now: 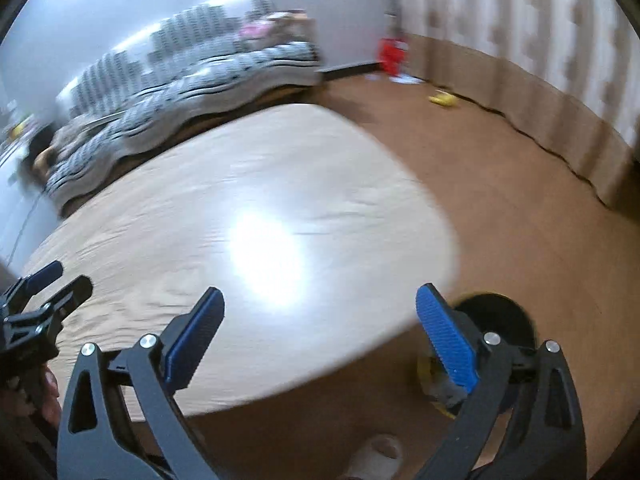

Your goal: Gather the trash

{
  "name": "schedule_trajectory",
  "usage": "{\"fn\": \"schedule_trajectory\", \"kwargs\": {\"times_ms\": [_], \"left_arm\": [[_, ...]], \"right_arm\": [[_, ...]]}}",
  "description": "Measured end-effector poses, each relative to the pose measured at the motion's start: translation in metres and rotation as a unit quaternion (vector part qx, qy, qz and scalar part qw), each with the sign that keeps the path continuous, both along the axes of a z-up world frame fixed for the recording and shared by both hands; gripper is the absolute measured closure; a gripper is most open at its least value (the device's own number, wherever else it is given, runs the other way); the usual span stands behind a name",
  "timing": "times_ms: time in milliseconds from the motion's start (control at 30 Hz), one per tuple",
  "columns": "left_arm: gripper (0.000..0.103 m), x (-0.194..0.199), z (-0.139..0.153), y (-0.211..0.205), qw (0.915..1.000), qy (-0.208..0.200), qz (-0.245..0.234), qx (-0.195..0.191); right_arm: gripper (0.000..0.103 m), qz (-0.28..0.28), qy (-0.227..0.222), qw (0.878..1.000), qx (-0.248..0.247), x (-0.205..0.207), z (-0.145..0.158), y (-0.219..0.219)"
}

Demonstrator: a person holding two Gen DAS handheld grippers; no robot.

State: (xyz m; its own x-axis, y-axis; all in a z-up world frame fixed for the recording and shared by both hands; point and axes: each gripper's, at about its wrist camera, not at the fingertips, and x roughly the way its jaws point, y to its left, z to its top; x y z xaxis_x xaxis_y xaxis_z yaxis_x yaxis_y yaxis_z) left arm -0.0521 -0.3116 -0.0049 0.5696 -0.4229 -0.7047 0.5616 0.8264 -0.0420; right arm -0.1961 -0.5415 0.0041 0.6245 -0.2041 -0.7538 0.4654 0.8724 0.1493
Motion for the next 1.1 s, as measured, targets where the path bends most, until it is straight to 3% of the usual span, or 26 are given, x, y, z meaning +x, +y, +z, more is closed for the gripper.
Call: {"fn": "schedule_trajectory", "kwargs": {"times_ms": [200, 467, 700, 1100], "left_arm": [[0.007, 0.020, 0.005, 0.098, 0.9952, -0.012, 0.094, 0.025], [0.007, 0.036, 0.004, 0.181, 0.9862, -0.013, 0.164, 0.020], [0.007, 0.049, -0.002, 0.206, 0.9835, 0.004, 0.181, 0.007], [0.007, 0.045, -0.003, 0.205, 0.9847, 0.000, 0.174, 0.008]], "right_arm": [[0.008, 0.096, -0.011, 0.995, 0.010, 0.064, 0.008, 0.093], [0.008, 0.168, 0.007, 0.986, -0.016, 0.117, -0.004, 0.186], [0.008, 0.188, 0.024, 0.981, -0.036, 0.138, -0.019, 0.218], [0.007, 0.191, 0.032, 0.980, -0.034, 0.144, -0.031, 0.219]]}}
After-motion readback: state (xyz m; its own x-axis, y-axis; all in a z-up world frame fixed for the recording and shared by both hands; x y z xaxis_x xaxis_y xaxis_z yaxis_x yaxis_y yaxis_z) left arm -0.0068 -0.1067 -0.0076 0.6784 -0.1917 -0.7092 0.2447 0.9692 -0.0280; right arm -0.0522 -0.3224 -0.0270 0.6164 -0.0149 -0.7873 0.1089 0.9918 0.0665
